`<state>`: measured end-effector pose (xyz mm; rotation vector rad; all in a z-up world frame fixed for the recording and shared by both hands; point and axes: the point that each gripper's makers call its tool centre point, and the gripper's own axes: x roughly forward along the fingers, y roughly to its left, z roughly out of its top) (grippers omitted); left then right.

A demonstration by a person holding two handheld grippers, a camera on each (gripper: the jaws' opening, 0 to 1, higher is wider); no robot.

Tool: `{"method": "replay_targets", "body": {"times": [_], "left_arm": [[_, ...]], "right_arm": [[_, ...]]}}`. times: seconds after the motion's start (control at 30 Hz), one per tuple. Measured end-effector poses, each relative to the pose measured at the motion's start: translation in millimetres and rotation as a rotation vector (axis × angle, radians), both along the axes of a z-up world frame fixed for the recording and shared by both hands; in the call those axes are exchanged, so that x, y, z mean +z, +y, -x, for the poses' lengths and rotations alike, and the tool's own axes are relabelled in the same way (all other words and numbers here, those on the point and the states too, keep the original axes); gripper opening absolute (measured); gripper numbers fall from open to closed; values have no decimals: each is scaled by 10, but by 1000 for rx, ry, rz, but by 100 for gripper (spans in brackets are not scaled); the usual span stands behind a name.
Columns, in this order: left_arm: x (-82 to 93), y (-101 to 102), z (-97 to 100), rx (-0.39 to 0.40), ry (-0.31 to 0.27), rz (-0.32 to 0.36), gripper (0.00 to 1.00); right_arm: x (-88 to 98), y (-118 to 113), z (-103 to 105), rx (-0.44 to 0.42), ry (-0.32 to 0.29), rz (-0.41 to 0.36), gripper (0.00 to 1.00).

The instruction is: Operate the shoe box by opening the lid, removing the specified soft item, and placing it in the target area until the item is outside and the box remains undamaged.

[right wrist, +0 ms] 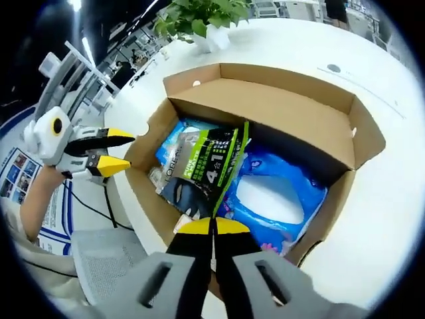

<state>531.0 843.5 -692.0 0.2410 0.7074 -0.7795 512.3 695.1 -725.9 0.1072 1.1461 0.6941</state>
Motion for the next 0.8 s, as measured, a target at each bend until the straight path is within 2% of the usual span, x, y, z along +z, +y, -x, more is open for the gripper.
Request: {"method": "replay_targets", "body": {"times": [0.47,0.57,0.8], "left_arm": [[-159,-217,-70,-44,50,0,27],[-204,-261,-95,-52,64,3,27],[-337,-364,-131,-54,131,12,26]], "right_arm": [[9,-307,-4,-23,-35,64,0],[13,-328,9,-32,-34,57,0],[-26,-362,34,-31,-42,75,0]]}}
